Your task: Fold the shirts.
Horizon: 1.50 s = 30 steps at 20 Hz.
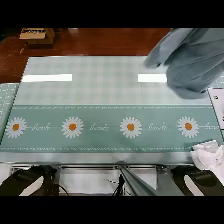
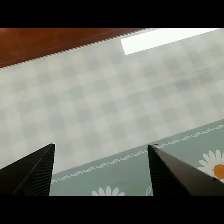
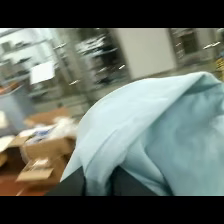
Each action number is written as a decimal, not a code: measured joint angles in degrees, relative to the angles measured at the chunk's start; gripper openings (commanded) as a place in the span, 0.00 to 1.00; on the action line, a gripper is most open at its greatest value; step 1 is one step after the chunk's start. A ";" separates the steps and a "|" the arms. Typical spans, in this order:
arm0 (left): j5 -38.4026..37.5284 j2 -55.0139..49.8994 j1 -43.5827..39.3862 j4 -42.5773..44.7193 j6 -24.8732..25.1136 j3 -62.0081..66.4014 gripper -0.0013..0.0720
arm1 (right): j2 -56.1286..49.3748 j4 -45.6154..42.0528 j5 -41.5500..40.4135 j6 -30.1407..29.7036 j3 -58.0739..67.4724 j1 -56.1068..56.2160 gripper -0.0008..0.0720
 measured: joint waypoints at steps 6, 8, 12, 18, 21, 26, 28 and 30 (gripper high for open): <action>-5.51 1.77 0.00 0.00 -2.27 -4.42 0.98 | -8.07 1.40 17.62 -1.99 -4.37 17.27 0.06; -6.34 1.92 0.00 0.00 -2.54 -8.39 0.98 | -13.33 -0.15 17.25 -1.97 -7.37 23.32 0.06; -6.21 2.03 0.00 0.00 -2.75 -19.21 0.98 | -25.97 -1.36 12.15 -0.44 -10.60 30.53 0.06; -2.45 2.05 0.00 -4.63 -2.86 -34.34 0.98 | -35.52 1.92 4.59 0.39 -11.28 32.87 0.65; 0.50 2.05 0.00 -8.33 -2.91 -38.27 0.98 | -34.14 1.86 4.96 -1.42 -9.27 31.82 0.65; 4.94 2.08 0.00 -11.21 -2.69 -40.37 0.98 | -24.92 -10.54 12.61 -3.54 -5.84 23.65 0.65; 5.88 2.08 0.00 -11.72 -1.88 -40.87 0.98 | -21.14 -15.78 17.97 -3.96 -5.38 17.29 0.67; 7.72 2.08 0.00 -12.17 -1.27 -42.25 0.98 | -18.67 -19.39 24.55 -5.51 -5.14 8.92 0.68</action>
